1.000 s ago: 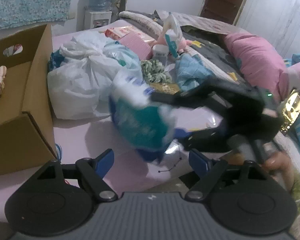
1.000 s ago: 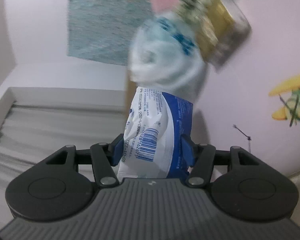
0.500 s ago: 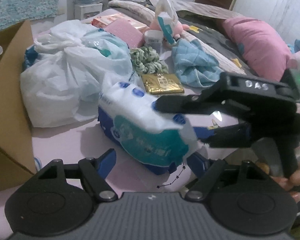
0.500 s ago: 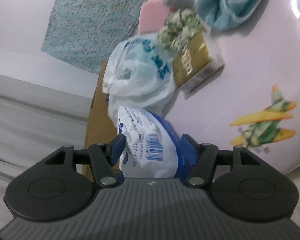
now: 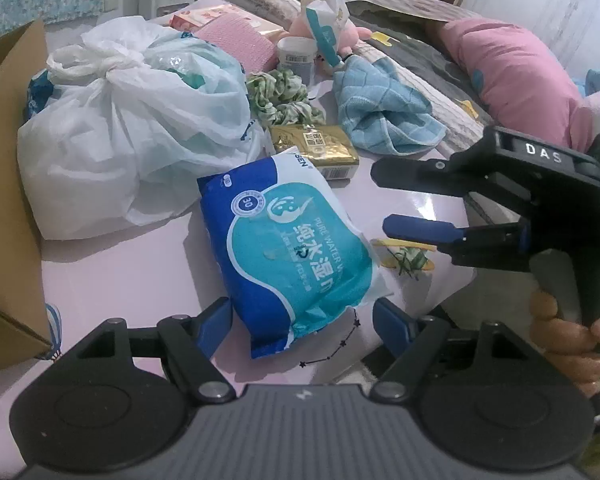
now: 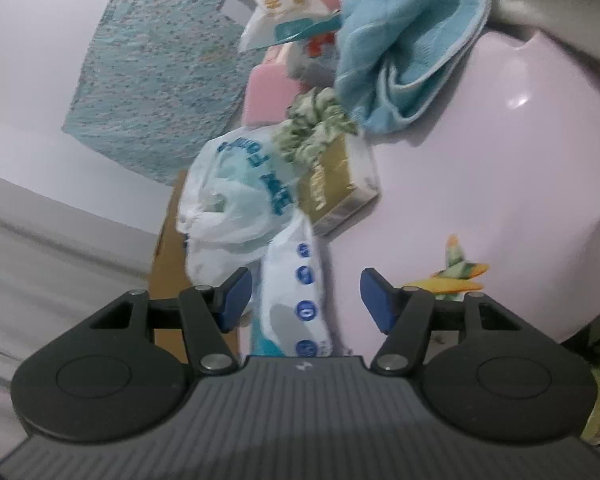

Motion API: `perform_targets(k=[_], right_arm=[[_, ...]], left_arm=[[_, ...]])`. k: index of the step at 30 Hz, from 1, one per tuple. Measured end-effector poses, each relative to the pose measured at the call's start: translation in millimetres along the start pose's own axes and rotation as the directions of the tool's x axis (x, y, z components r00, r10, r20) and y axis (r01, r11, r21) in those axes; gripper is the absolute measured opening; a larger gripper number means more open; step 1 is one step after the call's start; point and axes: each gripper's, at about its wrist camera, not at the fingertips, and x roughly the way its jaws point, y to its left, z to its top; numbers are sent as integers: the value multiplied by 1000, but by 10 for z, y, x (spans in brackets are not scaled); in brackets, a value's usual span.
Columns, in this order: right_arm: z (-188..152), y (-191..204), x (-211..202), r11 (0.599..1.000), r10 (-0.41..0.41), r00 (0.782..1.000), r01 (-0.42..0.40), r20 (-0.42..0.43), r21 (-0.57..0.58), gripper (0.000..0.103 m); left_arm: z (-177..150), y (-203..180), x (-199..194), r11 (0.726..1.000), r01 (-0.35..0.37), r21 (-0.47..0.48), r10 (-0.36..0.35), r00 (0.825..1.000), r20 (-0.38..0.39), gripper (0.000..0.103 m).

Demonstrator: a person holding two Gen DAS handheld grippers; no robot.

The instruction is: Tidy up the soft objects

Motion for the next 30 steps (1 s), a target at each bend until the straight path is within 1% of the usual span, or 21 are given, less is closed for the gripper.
perform_targets(k=[3, 4, 5, 7, 11, 15, 17, 19, 20, 21, 26, 30], right_arm=[[1, 81, 75, 1000, 23, 999, -23, -30, -21, 61], [3, 111, 99, 999, 25, 999, -26, -44, -32, 61], [6, 150, 123, 999, 21, 998, -24, -60, -48, 61], [16, 200, 173, 997, 7, 997, -13, -83, -73, 61], [45, 260, 297, 995, -20, 992, 8, -124, -98, 61], [89, 258, 431, 994, -47, 985, 31, -163, -104, 61], [105, 248, 516, 994, -65, 980, 46, -190, -104, 61], [113, 227, 594, 994, -72, 973, 52, -218, -96, 56], [115, 206, 632, 995, -66, 970, 47, -232, -86, 50], [115, 188, 664, 996, -61, 969, 44, -240, -74, 47], [126, 178, 713, 997, -49, 969, 32, -243, -72, 44], [128, 160, 703, 999, -21, 966, 12, -256, -36, 42]], left_arm=[[-1, 41, -70, 999, 36, -21, -36, 999, 7, 79], [3, 56, -93, 999, 45, -28, -45, 999, 9, 81], [12, 74, -112, 998, 54, -39, -54, 998, 8, 86], [43, 104, -119, 996, 62, -60, -62, 998, 6, 89], [146, 115, -25, 997, 29, -78, -31, 999, -17, 89], [260, 163, 129, 993, 61, -103, -68, 996, -61, 89], [317, 197, 198, 990, 69, -120, -77, 995, -68, 89], [361, 213, 252, 989, 69, -130, -79, 994, -72, 89], [380, 219, 282, 989, 76, -130, -87, 993, -75, 90], [394, 229, 313, 988, 77, -135, -88, 993, -80, 90], [414, 265, 368, 984, 83, -159, -96, 993, -74, 90], [403, 218, 311, 986, 71, -149, -81, 995, -62, 89]])
